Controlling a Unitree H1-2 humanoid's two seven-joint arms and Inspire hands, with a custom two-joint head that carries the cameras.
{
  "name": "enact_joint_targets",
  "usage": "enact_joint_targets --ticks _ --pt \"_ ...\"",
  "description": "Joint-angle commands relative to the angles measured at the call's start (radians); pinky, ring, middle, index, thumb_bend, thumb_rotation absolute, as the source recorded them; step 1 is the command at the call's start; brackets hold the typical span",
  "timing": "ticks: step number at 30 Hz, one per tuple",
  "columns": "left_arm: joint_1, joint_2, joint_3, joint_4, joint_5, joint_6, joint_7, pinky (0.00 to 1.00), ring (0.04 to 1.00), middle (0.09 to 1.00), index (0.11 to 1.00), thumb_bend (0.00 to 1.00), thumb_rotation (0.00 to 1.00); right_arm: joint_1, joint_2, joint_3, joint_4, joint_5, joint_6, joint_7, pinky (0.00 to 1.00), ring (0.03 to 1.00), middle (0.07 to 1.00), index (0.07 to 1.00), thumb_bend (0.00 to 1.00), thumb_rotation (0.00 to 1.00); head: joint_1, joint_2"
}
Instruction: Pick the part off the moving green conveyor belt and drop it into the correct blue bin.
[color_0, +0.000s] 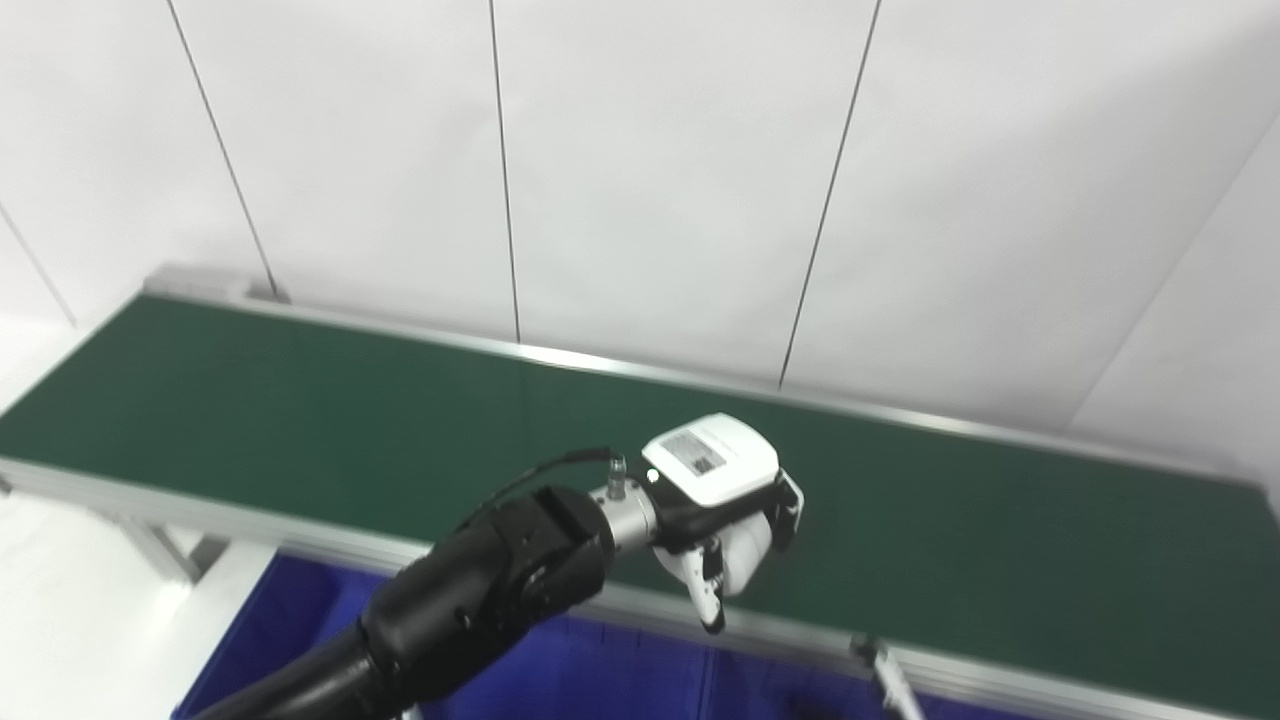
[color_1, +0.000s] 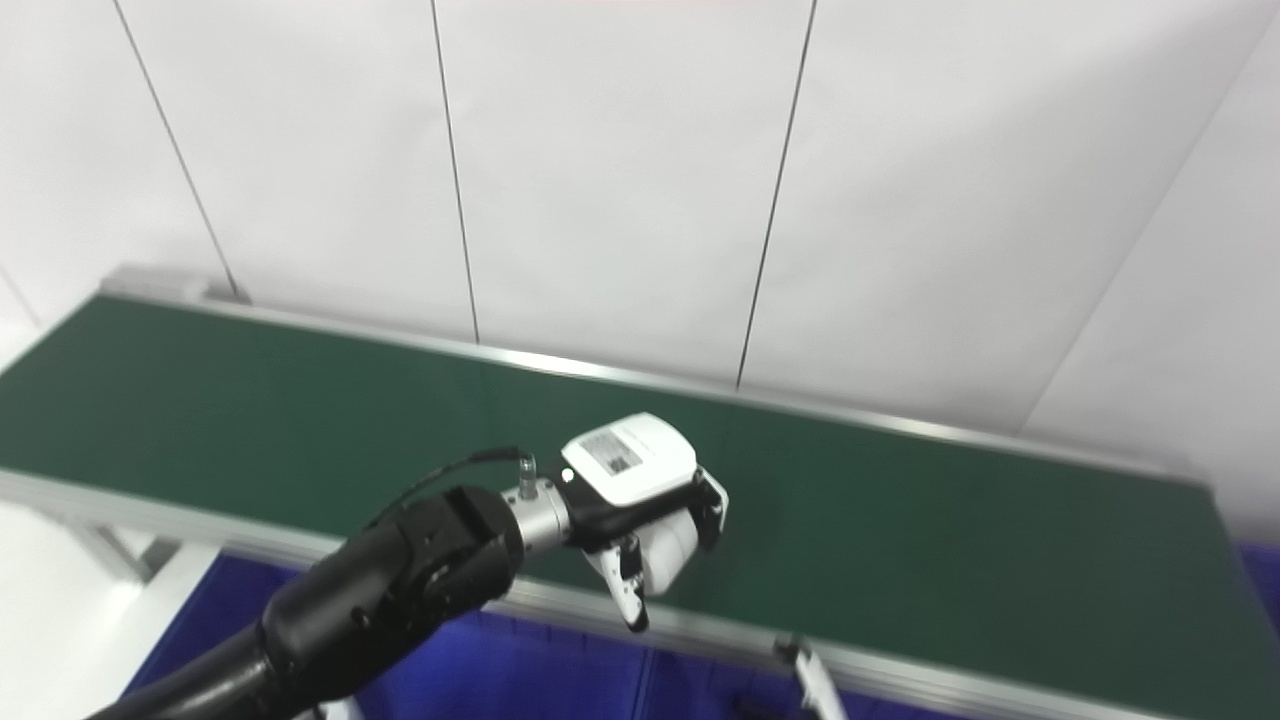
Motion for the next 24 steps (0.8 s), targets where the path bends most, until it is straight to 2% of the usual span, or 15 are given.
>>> enact_joint_targets --ticks 1,7,11,13,16,21,24 --pt "0.012 0.004 0.025 -0.061 0.019 0.025 -0.012 0.48 0.451 0.483 0.487 0.53 0.0 -0.018 -0.008 -0.028 -0.045 0.014 -0.05 0.021 0.98 1.0 1.0 0.979 0.94 0.98 0.005 0.009" --pt "0.139 -0.013 0.047 -0.081 0.058 0.039 -0.001 0.48 0.435 0.473 0.494 0.53 0.0 -0.02 -0.007 -0.086 -0.068 0.033 -0.051 0.079 0.92 0.991 1.0 0.966 0.93 0.98 0.033 0.045" --pt "0.221 -0.019 0.054 -0.065 0.108 0.023 0.063 0.47 0.43 0.485 0.486 0.53 0.0 -0.016 -0.005 -0.113 -0.075 0.044 -0.051 0.115 0.91 0.987 1.0 0.959 0.92 0.98 0.057 0.049" --pt "0.252 -0.019 0.051 -0.051 0.152 0.017 0.101 0.43 0.393 0.442 0.503 0.52 0.0 -0.016 -0.003 -0.12 -0.072 0.057 -0.051 0.131 0.93 0.992 1.0 0.957 0.93 0.96 0.064 0.045" --pt "0.287 -0.019 0.047 -0.024 0.206 0.017 0.14 0.41 0.373 0.413 0.511 0.52 0.0 -0.014 0.0 -0.126 -0.068 0.055 -0.05 0.134 0.93 0.99 0.999 0.956 0.93 0.97 0.06 0.043" --pt "0.326 -0.017 0.045 0.042 0.24 -0.003 0.236 0.34 0.329 0.399 0.506 0.52 0.0 -0.008 0.009 -0.131 -0.068 0.039 -0.05 0.134 0.91 0.985 0.998 0.959 0.94 0.98 0.043 0.037" --pt "0.331 -0.009 0.025 0.096 0.294 -0.009 0.304 0.27 0.278 0.464 0.487 0.53 0.0 -0.004 0.015 -0.134 -0.07 0.038 -0.05 0.139 0.93 0.99 1.0 0.956 0.95 0.97 0.038 0.028"
